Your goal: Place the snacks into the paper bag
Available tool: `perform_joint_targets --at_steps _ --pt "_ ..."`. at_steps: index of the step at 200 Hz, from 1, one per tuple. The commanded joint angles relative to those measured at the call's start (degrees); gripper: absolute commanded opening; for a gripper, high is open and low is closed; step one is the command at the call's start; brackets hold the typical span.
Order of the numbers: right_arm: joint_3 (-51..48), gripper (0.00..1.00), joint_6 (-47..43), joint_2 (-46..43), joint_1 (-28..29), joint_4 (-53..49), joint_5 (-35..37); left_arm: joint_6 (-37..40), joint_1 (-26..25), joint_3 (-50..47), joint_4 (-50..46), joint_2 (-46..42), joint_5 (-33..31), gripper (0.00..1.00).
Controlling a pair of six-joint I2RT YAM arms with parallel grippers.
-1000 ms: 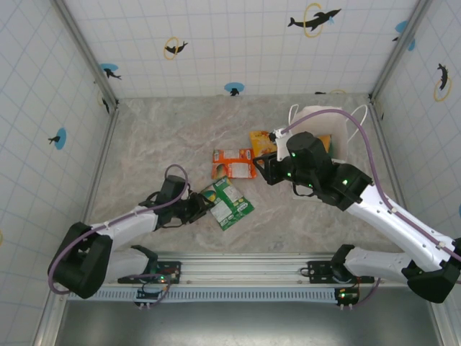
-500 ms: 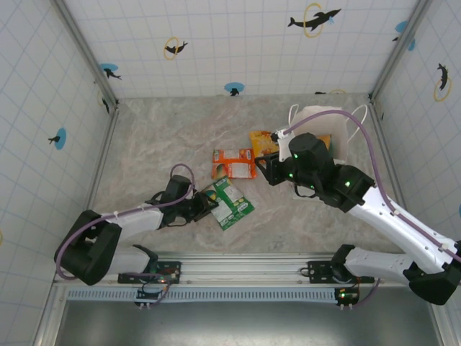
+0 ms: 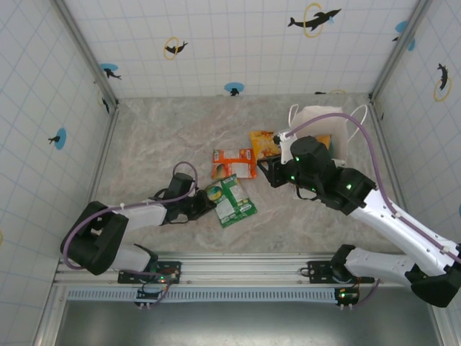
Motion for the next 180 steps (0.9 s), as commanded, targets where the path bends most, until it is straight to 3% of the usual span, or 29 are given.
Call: perform_joint_targets --at_steps 1,91,180 --pt "-1.3 0.34 -0.1 -1.6 0.3 2.2 1.7 3.7 -0.5 2.7 -5.1 -1.1 -1.5 0.02" --pt "-2.8 0.34 -1.7 -2.5 -0.3 2.8 1.9 22.1 -0.5 14.4 -24.6 -6.5 -5.5 0.0" --pt "-5.6 0.35 -6.1 -3.4 -0.3 7.3 0.7 43.0 -0.6 25.5 -36.0 -8.1 -2.1 0.0"
